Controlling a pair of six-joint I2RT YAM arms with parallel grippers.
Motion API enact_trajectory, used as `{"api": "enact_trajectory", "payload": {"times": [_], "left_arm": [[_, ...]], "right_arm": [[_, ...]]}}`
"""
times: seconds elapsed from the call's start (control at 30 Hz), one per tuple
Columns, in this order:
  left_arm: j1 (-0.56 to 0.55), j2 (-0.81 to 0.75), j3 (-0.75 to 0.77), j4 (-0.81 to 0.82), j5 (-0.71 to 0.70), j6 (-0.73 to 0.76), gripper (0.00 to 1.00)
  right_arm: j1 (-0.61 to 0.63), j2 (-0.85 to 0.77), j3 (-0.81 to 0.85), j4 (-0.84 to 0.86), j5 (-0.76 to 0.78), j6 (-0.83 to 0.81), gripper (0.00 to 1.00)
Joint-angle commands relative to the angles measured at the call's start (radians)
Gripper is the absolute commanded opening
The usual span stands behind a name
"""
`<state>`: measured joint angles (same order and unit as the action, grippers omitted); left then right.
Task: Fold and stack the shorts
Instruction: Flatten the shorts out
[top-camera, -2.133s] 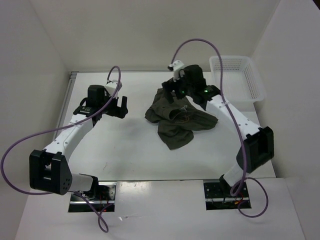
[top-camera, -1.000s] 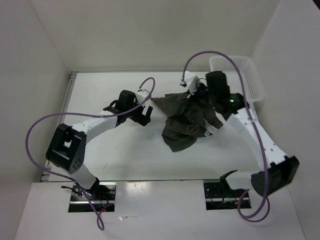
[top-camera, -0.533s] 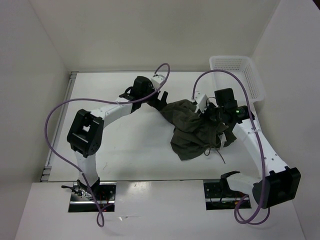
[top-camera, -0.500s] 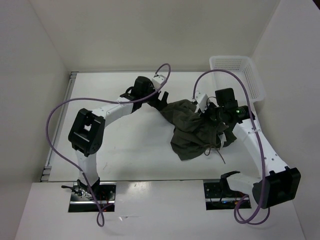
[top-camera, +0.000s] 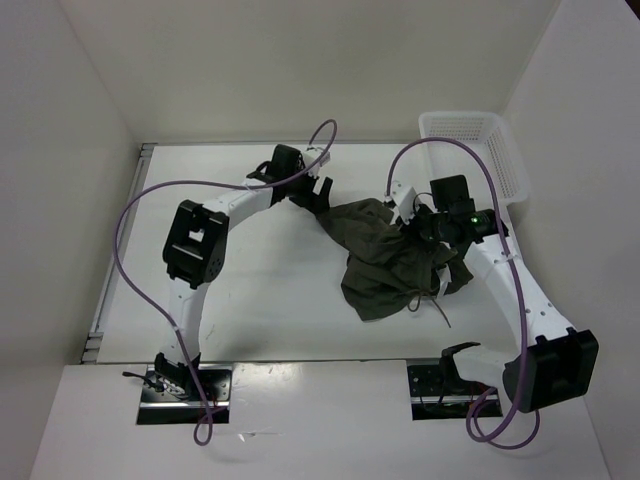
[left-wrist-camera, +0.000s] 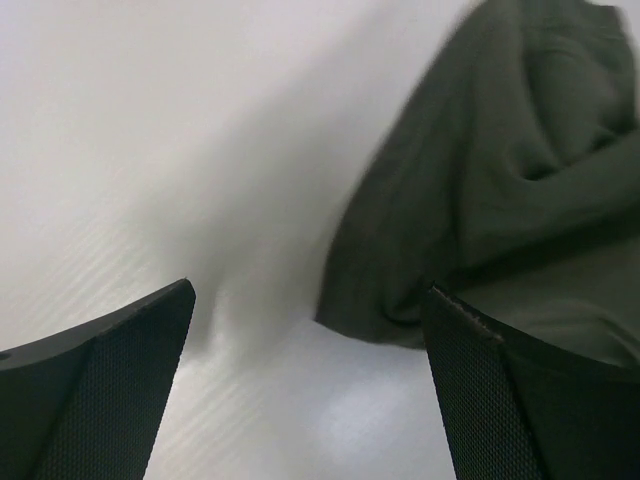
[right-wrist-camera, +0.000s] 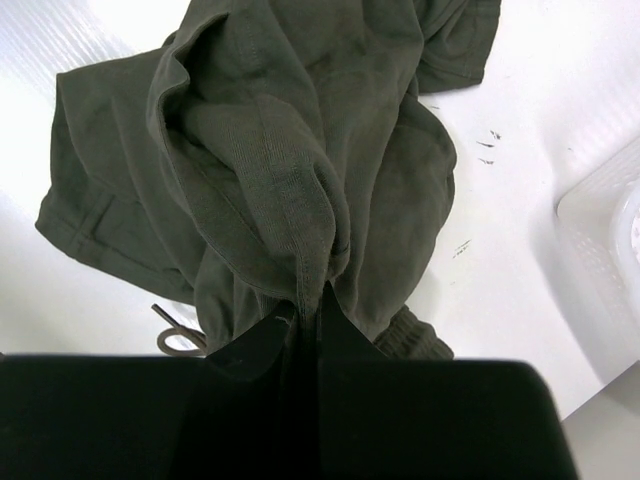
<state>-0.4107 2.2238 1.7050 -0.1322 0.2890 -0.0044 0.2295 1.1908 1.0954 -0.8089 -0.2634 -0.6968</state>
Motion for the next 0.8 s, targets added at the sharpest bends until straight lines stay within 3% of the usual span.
{"api": "enact_trajectory", "payload": {"times": [0.0, 0.2, 0.43, 0.77], "left_arm": [[-0.037, -0.076, 0.019, -0.139, 0.132, 0.004, 1.00], [0.004, -0.030, -0.011, -0.214, 0.231, 0.004, 1.00], [0.016, 0.050, 0.047, -0.164, 0.171, 0.004, 1.00], [0.016, 0.108, 0.019, -0.069, 0.354, 0.004, 0.80]], "right_arm": [[-0.013, 0.000, 0.014, 0.033, -0.017, 0.022, 0.00], [-0.013, 0.018, 0.023, 0.043, -0.027, 0.031, 0.00], [-0.032, 0.007, 0.032, 0.043, -0.045, 0.066, 0.00], [-0.032, -0.005, 0.009, 0.043, -0.045, 0.066, 0.00]]}}
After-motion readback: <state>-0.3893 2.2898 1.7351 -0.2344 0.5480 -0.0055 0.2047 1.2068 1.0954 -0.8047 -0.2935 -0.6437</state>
